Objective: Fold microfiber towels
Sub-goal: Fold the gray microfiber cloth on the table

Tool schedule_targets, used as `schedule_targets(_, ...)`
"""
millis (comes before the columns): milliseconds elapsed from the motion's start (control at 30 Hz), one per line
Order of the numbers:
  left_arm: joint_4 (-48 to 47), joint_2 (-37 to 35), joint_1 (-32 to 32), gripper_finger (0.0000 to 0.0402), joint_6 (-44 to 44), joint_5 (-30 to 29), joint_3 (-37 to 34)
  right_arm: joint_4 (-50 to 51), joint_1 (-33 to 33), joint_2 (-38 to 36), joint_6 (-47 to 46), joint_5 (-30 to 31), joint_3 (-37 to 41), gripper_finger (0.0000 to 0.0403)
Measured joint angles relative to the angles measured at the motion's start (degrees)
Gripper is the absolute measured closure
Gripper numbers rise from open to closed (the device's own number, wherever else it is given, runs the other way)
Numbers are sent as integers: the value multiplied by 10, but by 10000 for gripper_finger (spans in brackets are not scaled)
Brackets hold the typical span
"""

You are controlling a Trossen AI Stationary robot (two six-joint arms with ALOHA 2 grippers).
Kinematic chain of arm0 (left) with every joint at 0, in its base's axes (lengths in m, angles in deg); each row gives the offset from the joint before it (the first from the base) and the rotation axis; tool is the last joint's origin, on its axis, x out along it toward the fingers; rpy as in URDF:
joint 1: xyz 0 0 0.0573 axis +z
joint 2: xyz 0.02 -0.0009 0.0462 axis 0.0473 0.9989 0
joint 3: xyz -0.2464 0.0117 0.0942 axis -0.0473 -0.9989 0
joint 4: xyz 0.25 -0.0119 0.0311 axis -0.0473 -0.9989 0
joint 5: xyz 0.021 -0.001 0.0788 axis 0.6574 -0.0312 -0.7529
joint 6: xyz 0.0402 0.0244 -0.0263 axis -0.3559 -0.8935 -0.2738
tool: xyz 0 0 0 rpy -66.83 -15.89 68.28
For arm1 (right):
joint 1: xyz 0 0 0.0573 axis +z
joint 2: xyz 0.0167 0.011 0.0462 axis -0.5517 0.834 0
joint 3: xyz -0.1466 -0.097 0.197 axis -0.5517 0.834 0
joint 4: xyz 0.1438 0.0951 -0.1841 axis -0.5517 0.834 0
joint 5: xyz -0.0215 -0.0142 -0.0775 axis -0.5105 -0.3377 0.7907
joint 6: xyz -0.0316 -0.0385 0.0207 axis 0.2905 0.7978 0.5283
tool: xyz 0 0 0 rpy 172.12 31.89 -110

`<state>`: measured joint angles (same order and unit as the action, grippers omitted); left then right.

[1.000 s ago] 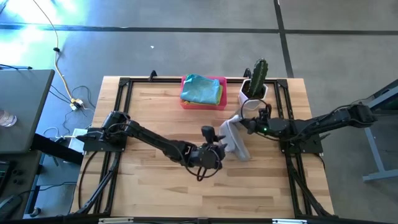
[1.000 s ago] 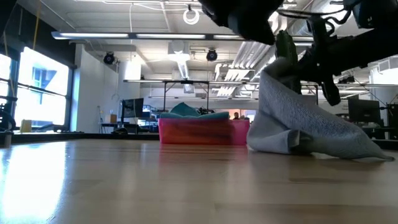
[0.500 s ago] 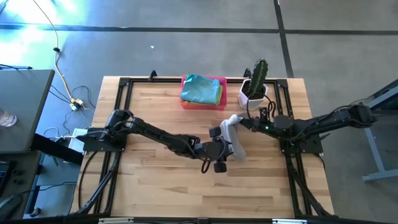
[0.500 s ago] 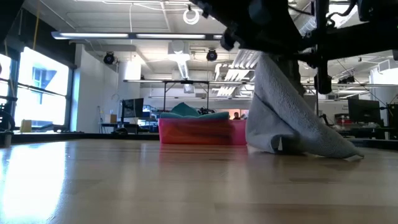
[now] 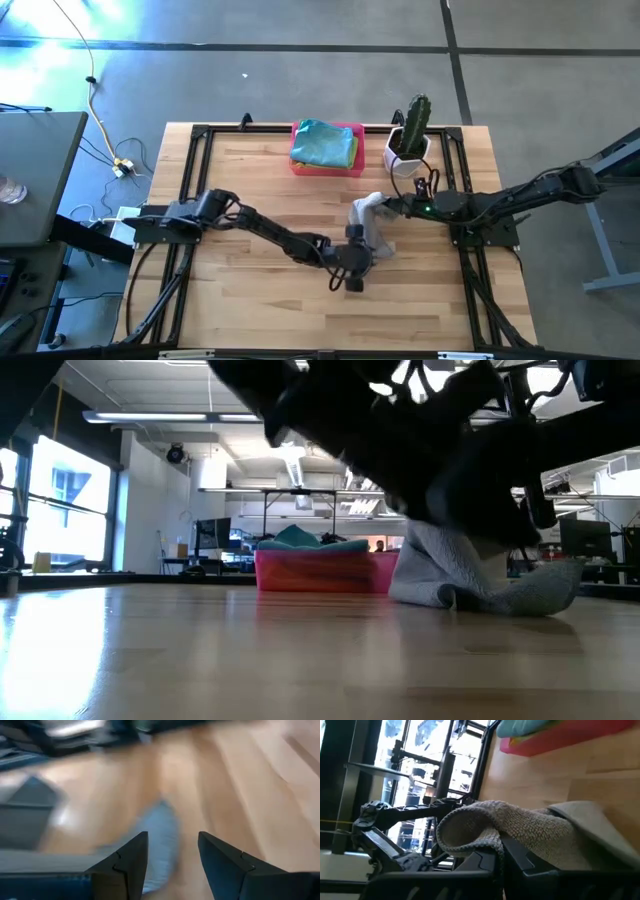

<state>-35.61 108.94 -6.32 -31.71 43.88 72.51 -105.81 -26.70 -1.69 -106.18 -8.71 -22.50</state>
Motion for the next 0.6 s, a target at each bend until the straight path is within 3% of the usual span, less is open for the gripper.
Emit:
schedule_targets(133,-6,24,-2,236,-13,37,0,1,0,0,5,0,0,403)
schedule_targets(267,3,25,-4,236,-8,35,0,22,0,0,3,10,0,403)
schedule_targets(600,82,25,-2,236,-21,0,0,26,0,0,-4,105,0,403)
